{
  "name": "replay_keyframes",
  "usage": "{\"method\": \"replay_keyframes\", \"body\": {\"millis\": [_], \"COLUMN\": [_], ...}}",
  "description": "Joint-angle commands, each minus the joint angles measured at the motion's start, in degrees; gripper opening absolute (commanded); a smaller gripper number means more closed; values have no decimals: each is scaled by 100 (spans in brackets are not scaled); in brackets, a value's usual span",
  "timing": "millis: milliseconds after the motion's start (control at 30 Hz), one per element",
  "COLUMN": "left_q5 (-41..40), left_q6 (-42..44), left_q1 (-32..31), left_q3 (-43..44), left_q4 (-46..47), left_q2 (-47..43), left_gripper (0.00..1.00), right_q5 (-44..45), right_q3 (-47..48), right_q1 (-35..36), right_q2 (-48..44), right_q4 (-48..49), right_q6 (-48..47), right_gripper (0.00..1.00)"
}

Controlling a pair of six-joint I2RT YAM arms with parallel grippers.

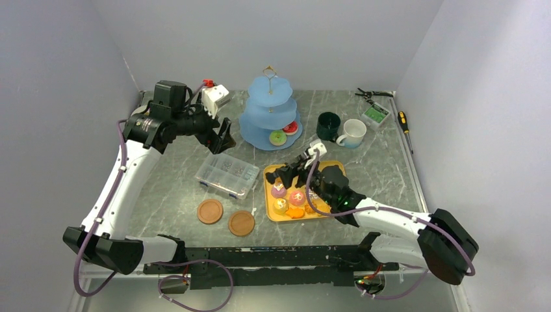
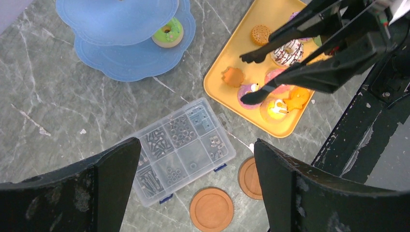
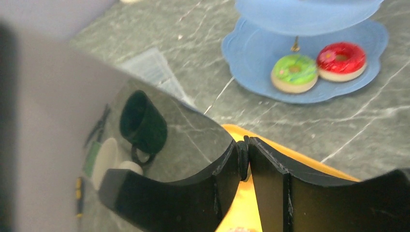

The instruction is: Serve the afternoon tea

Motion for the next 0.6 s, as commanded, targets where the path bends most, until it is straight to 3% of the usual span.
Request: {"method": "replay_keyframes", "body": {"millis": [0,400,567], "left_q5": [66,44,30], "left_q6": [-76,-97,-84], "left_q1": [6,12,12], "left_q3": [5,77,98], "left_q4": [157,111,114], "left_q2": [-155,-185,-159], "left_gripper": [93,93,93], "right_q5": [322,293,262], "right_q3": [-41,6,-49], "right_q1": [344,625,691], "right_q2": [-136,320,411], "right_q4": [-315,-372,-287], "right_q6": [4,-76,-52], "right_gripper": [75,70,63]}}
